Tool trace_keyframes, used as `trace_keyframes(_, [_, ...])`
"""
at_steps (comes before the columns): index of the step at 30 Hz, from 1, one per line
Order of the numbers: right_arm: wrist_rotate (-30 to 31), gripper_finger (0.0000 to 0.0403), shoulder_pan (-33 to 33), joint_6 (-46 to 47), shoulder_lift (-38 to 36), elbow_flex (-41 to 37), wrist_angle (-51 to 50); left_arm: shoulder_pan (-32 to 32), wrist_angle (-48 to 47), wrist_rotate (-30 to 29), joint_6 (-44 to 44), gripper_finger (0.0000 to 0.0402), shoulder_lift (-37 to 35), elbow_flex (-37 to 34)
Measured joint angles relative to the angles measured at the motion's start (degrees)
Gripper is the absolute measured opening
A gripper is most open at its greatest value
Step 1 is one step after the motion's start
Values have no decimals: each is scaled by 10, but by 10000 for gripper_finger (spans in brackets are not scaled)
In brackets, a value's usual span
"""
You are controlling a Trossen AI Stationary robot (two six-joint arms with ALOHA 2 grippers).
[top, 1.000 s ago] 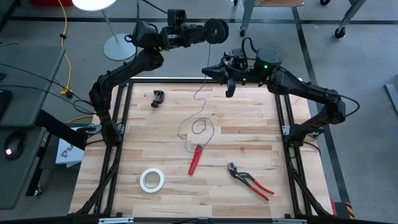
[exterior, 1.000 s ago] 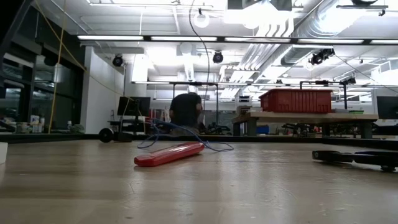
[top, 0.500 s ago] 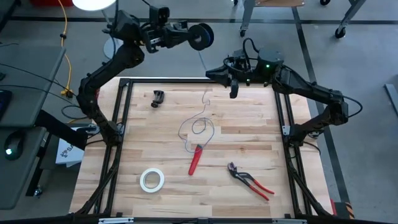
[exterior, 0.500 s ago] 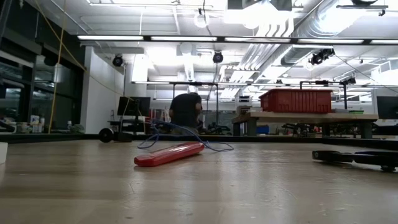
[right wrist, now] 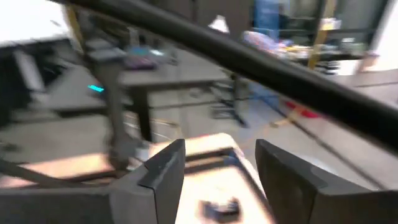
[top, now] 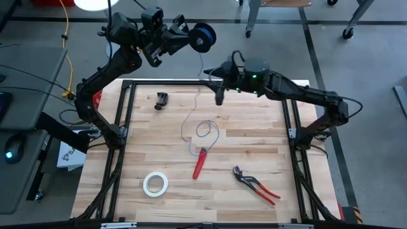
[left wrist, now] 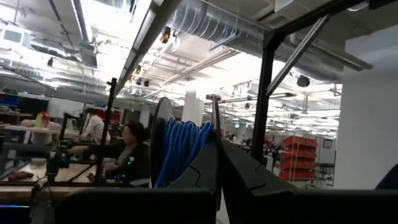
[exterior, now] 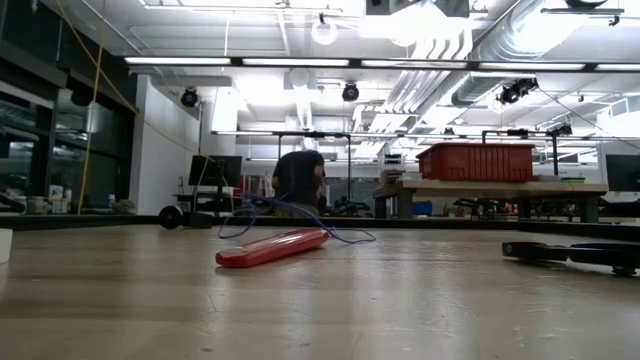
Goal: Coil cords
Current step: Coil the blue wire cable onto the black spool
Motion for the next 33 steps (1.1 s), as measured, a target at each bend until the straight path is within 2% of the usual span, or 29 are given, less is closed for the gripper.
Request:
trace_keyframes(2, [25, 188, 1, -16, 6, 0, -3, 0, -2, -1, 1, 1, -1, 0])
trace_keyframes(5, [30, 188, 0, -16, 8, 0, -3, 0, -1, -5, 1, 1, -2, 0])
trace_keyframes(11, [-37, 188, 0, 40, 16, 0, -3, 0, -9, -6, 21, 1, -2, 0])
trace_keyframes(17, [9, 188, 0, 41, 40, 0, -7, -3, -9, -5, 24, 1, -2, 0])
trace_keyframes(25, [4, 185, 4, 51, 49, 0, -6, -8, -9, -5, 26, 1, -2, 0])
trace_keyframes(28, [5, 160, 4, 52, 43, 0, -8, -5, -9, -5, 26, 1, -2, 0])
trace_keyframes(33, [6, 95, 3, 51, 33, 0, -8, 5, -9, -4, 21, 1, -3, 0])
